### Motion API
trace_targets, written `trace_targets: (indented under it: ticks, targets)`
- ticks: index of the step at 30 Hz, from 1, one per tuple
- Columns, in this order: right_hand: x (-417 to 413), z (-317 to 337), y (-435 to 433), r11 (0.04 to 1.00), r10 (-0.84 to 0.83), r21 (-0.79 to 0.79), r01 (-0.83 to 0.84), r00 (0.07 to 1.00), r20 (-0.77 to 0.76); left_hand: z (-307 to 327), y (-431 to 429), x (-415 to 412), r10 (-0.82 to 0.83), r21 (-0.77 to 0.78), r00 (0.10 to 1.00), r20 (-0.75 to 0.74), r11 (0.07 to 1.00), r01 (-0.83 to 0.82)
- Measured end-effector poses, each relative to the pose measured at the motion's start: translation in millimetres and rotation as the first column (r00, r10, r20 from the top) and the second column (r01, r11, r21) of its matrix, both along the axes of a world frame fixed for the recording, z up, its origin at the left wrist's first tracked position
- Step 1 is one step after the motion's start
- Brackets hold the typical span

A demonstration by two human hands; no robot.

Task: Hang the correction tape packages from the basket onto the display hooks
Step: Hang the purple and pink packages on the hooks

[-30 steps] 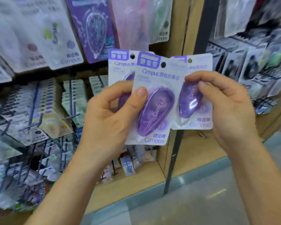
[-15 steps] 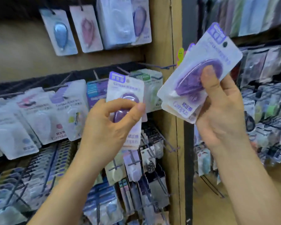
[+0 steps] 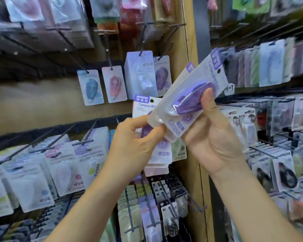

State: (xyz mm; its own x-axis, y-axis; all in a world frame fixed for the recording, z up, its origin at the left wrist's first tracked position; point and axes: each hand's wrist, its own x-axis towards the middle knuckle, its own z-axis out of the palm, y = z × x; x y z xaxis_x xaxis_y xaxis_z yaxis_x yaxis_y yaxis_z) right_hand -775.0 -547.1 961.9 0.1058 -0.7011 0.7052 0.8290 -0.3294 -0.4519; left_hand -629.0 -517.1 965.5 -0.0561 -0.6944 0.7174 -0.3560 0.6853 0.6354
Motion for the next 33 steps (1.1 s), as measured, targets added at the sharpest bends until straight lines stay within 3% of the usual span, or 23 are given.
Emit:
trace_targets:
  ticks: [3,7,10,12,16,21,25,33]
  targets:
    - [-1.6,1.5,-4.3,1.000,-0.011,-0.005,0.011,0.998,-0.066,6.4,-2.2,0.9,0.030,0.003,0.999,-0.041,1.000,-0.030]
    - [-24.0,19.0,-12.4,0.978,-0.206,-0.035,0.203,0.971,-0.124,19.3,-6.7,18.7,0.052,0.050,0.968,-0.243,0.998,-0.041]
    - [-35.9,35.0,-27.2,0.878,-0.477,-0.092,0.470,0.840,-0.258,27.3,-8.8,27.6,0.076,0.084,0.943,-0.323,0.995,-0.052]
    - [-37.3,45.9,-35.7,0.804,-0.592,-0.200,0.560,0.728,-0.344,30.6,-10.3,28.9,0.078,0.117,0.929,-0.361,0.992,-0.038]
    - [-37.1,66.2,-53.1,0.764,-0.645,-0.283,0.581,0.662,-0.381,36.3,-13.2,29.9,0.073,0.124,0.907,-0.414,0.992,-0.023]
    - [-24.9,87.9,-71.0,0.622,-0.783,-0.288,0.728,0.572,-0.246,45.2,-19.8,32.4,0.078,0.121,0.899,-0.432,0.992,-0.028]
    - [-9.7,106.9,-84.3,0.626,-0.778,-0.209,0.751,0.585,-0.228,51.0,-25.5,33.9,0.083,0.127,0.900,-0.429,0.991,-0.031]
    - [-10.1,109.9,-83.2,0.579,-0.803,-0.234,0.781,0.496,-0.329,65.5,-28.4,46.5,0.128,0.127,0.928,-0.349,0.988,-0.088]
